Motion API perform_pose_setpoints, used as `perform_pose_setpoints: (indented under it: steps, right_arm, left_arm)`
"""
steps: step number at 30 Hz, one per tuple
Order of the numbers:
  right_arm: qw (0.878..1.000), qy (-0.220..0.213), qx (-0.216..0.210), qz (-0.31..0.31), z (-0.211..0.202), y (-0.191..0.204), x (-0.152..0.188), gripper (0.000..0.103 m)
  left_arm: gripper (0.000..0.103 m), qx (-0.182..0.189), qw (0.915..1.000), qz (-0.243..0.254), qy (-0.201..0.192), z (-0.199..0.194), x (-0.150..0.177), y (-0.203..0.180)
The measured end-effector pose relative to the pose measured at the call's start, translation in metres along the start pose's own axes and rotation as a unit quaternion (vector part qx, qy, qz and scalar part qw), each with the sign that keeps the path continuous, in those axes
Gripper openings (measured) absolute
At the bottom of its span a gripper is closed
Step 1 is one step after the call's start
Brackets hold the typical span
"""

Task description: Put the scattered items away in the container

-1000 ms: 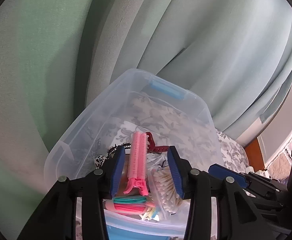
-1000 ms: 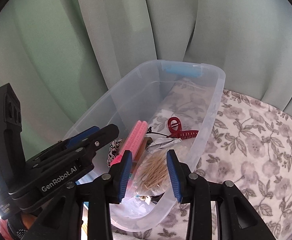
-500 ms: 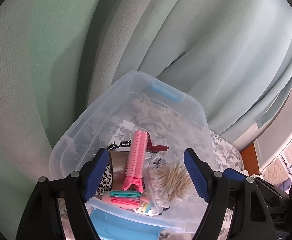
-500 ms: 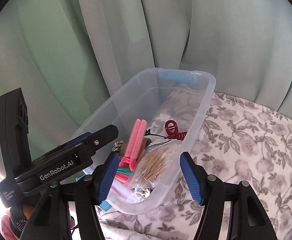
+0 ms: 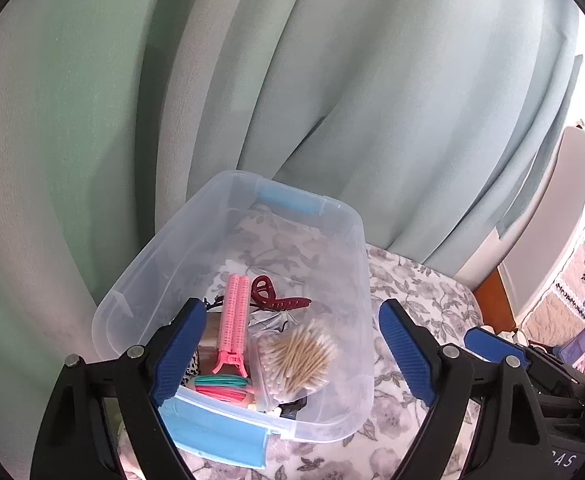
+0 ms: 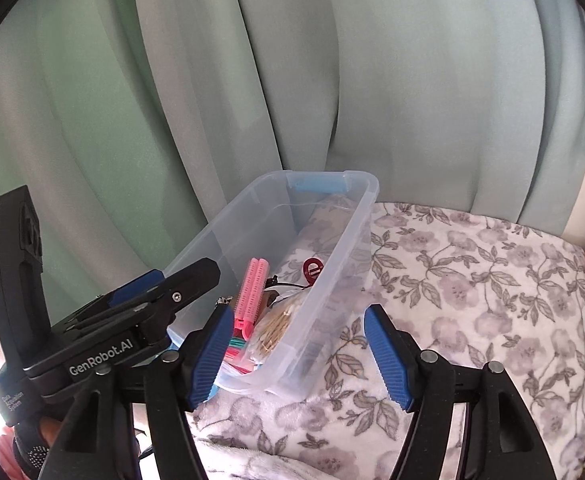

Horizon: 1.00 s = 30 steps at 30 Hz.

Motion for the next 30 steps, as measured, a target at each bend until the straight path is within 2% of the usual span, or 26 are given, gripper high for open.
perform_pose_setpoints:
  steps: [5,17,21,23,30]
  right_arm:
    - [0.999,-0.004,0.028,0.027,-0.015,-0.025,0.002,0.073]
    - [0.995,-0.024,0.057,0.083,-0.051,-0.083,0.009,0.085]
    - [0.993,-0.029,0.067,0.09,-0.057,-0.092,0.011,0.093]
    - [0.993,-0.033,0.073,0.092,-0.06,-0.095,0.012,0.103]
    - [0.992,-0.039,0.075,0.09,-0.065,-0.095,0.012,0.103]
  left_arm:
    - [0.089,-0.017,0.9993,0.033,0.007,-0.003,0.003,-0.024]
    - [0.09,-0.011,0.9959,0.084,0.034,0.001,0.012,-0.07]
    - [0.09,-0.017,0.9921,0.116,0.045,0.002,0.018,-0.083]
    - [0.09,-0.02,0.9898,0.133,0.047,0.001,0.021,-0.088]
    - [0.09,-0.037,0.986,0.153,0.056,0.001,0.024,-0.09]
Point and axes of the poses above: each gripper's, at about its wrist camera, not at the fingertips, and z roughly the way its jaws point, y to its left, x to its underside, the point moved 9 cm from there along z, roughly the way its jaws point, and after that the axes turned 6 degrees about x, right-handed, at the moved point
